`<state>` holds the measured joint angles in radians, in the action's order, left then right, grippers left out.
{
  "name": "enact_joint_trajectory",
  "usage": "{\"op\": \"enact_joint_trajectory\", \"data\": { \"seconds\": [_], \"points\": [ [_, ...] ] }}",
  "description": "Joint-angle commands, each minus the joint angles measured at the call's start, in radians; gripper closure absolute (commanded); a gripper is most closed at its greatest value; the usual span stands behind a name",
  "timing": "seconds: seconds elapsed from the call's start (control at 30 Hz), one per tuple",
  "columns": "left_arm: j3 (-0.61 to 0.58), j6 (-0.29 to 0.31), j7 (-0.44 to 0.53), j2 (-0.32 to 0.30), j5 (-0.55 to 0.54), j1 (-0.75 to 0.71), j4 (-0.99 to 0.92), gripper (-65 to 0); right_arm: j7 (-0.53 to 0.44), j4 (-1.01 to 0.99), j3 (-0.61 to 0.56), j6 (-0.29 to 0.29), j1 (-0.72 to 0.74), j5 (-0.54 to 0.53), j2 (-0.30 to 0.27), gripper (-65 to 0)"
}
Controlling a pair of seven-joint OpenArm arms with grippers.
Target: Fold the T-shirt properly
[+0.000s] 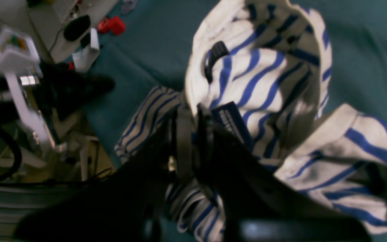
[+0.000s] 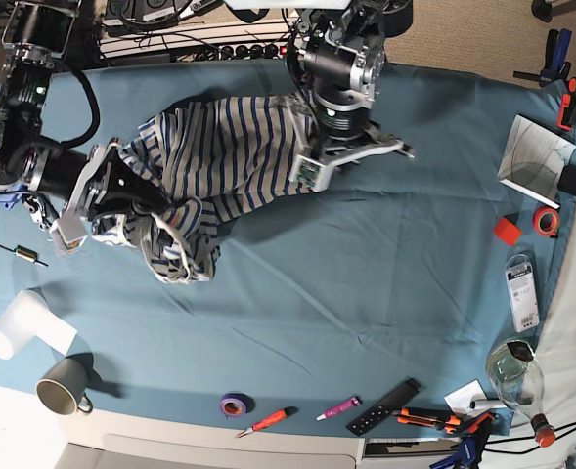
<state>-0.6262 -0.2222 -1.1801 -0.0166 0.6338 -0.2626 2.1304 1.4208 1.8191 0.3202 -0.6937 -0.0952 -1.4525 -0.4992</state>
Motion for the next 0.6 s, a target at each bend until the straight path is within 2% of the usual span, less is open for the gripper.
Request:
{"op": "enact_joint_trajectory", "data": {
  "seconds": [0.0,0.07,0.13,0.4,0.57],
  "points": [
    [-0.012,0.0,0.0,0.019,0.055,-0.02,0.022,0.0,-0.025,0.019,0.006,-0.004,0.008,-0.031,-0.022,0.0],
    [-0.012,-0.002,-0.007,0.016,0.116,-0.035,0.031,0.0,-0.025,0.019,0.0,-0.004,0.006,-0.031,-0.022,0.0],
    [-0.012,-0.021,-0.017,0.01,0.123,-0.043,0.041,0.0,-0.025,0.019,-0.029,-0.004,0.006,-0.031,-0.022,0.0],
    [-0.012,-0.021,-0.036,-0.001,0.159,-0.092,0.097,0.0,-0.025,0.019,-0.309,-0.004,0.007,-0.031,-0.021,0.0],
    [-0.012,-0.021,-0.034,-0.021,0.159,-0.123,0.172,0.0,-0.025,0.019,-0.401,-0.004,0.007,-0.031,0.005,0.0]
  ]
}}
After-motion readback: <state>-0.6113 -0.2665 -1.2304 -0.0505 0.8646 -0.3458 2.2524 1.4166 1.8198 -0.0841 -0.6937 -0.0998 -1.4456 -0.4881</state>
